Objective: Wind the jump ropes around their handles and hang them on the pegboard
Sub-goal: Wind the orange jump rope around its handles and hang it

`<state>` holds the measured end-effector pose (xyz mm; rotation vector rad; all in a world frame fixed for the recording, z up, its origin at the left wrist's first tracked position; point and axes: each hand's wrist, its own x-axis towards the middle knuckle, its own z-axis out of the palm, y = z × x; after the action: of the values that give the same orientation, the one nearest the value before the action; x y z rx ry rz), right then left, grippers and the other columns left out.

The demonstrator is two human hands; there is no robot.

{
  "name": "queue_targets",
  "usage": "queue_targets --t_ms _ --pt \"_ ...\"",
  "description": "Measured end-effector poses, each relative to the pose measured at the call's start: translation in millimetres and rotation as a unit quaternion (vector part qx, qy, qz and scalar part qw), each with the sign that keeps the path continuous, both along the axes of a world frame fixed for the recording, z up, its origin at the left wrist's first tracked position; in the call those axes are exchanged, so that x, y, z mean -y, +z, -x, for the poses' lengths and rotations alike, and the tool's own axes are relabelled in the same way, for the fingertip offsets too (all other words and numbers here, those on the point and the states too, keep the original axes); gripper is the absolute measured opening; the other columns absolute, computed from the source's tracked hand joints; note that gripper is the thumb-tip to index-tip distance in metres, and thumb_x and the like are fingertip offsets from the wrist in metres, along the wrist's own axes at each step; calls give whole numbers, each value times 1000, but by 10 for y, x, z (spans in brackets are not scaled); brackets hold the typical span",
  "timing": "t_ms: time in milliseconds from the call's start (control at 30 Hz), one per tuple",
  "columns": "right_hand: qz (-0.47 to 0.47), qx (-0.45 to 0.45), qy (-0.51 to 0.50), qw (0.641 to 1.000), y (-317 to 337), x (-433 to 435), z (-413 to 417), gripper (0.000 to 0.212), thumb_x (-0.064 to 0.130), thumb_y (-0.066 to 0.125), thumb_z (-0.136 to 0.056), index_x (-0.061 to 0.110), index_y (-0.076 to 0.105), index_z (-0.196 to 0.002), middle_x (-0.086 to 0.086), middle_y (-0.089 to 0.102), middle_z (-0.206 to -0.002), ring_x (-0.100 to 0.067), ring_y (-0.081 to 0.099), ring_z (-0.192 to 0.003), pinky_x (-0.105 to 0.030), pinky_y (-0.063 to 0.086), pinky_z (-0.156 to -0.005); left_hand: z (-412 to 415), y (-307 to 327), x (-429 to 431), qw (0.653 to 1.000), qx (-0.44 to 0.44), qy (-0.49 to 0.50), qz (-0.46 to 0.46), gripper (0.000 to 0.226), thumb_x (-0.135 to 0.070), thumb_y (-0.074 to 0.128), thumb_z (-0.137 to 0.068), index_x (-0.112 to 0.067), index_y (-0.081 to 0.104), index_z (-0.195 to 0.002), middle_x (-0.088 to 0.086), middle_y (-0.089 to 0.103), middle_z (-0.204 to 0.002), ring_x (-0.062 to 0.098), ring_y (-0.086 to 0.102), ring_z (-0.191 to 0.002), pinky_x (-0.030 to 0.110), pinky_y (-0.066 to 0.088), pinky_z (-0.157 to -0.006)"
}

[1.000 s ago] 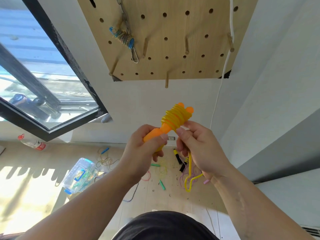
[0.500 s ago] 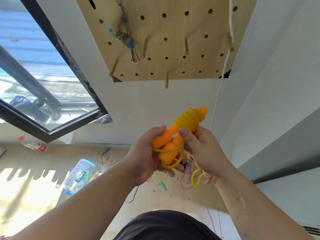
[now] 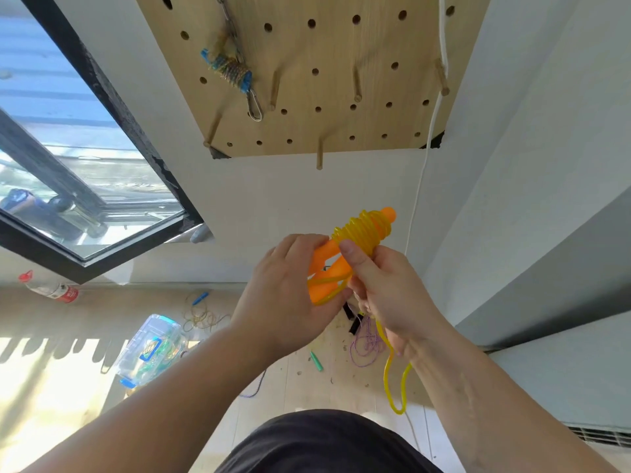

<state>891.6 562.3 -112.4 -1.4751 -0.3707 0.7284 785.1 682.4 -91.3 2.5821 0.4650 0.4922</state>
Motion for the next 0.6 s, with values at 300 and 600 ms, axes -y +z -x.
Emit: queue_targets --t_ms 300,600 --pt "-51 34 84 995 88 153 -113 20 22 57 -103 14 66 -119 -5 56 -62 -15 40 -52 -28 34 -52 -7 158 -58 784 86 74 611 34 -22 70 -72 -5 71 -102 16 69 -87 24 55 -62 32 45 -52" --pt "-82 66 129 986 92 239 -256 18 27 63 -90 20 62 -107 -1 52 -58 -14 37 -52 -31 28 -51 51 106 -87 592 -29 -17 805 60 -33 85 -65 1 69 -112 20 66 -93 23 55 -60 25 46 -46"
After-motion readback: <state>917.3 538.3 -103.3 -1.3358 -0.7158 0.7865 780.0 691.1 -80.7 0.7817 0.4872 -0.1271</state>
